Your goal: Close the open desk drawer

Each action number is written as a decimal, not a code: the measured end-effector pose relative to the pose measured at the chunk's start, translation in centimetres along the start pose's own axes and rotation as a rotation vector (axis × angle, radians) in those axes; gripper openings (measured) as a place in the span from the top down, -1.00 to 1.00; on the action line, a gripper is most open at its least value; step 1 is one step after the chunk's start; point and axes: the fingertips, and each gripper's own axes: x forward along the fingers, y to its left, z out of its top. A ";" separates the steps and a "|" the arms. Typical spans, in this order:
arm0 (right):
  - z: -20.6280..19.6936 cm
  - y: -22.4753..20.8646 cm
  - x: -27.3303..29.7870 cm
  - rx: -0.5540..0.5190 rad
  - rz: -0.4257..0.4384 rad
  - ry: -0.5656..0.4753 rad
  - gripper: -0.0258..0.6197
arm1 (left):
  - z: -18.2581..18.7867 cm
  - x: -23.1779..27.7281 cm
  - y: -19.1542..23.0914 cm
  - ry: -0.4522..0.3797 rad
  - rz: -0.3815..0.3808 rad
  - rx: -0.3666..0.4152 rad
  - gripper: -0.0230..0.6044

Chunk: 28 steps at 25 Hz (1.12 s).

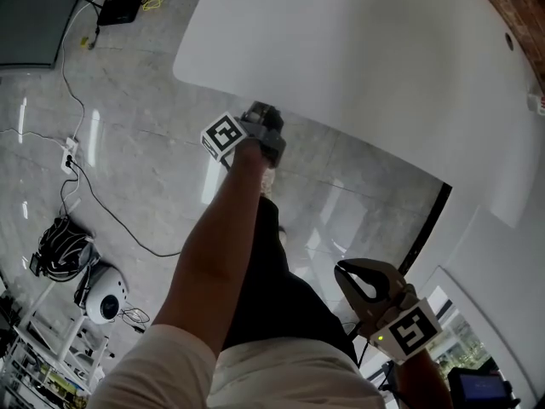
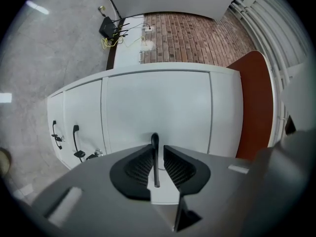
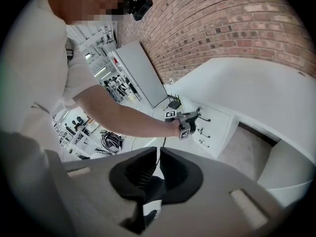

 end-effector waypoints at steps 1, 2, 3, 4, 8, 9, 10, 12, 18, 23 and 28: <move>-0.2 0.2 -0.1 -0.002 -0.001 -0.001 0.85 | 0.0 -0.3 -0.1 0.003 0.003 0.005 0.68; -0.4 0.4 -0.2 -0.007 -0.001 -0.003 0.86 | -0.1 -0.7 -0.2 0.005 0.008 0.009 0.68; -0.6 0.6 -0.3 -0.013 -0.001 -0.006 0.85 | -0.2 -1.2 -0.2 0.005 0.015 0.014 0.68; -0.7 0.9 -0.5 -0.018 -0.003 -0.010 0.86 | -0.3 -1.7 -0.2 0.005 0.022 0.020 0.68; -1.1 2.6 -1.2 -0.033 -0.014 -0.030 0.86 | -0.6 -4.6 -0.9 0.015 0.032 0.039 0.68; -1.2 3.1 -1.4 -0.041 -0.016 -0.033 0.86 | -0.6 -5.4 -1.3 0.018 0.031 0.043 0.68; -1.4 3.5 -1.6 -0.052 -0.018 -0.038 0.86 | -0.7 -6.1 -1.7 0.020 0.028 0.048 0.68; -1.8 4.3 -2.2 -0.077 -0.022 -0.046 0.86 | -1.3 -7.5 -2.7 0.027 0.023 0.058 0.69; -3.2 7.5 -4.7 -0.152 -0.043 -0.062 0.86 | -3.7 -13.3 -6.4 0.078 0.019 0.109 0.70; -4.2 10.3 -7.6 -0.186 -0.056 -0.088 0.86 | -7.1 -18.2 -13.0 0.146 -0.059 0.128 0.72; -4.4 12.5 -11.2 -0.246 -0.087 -0.138 0.85 | -11.1 -23.4 -20.6 0.251 -0.087 0.269 0.77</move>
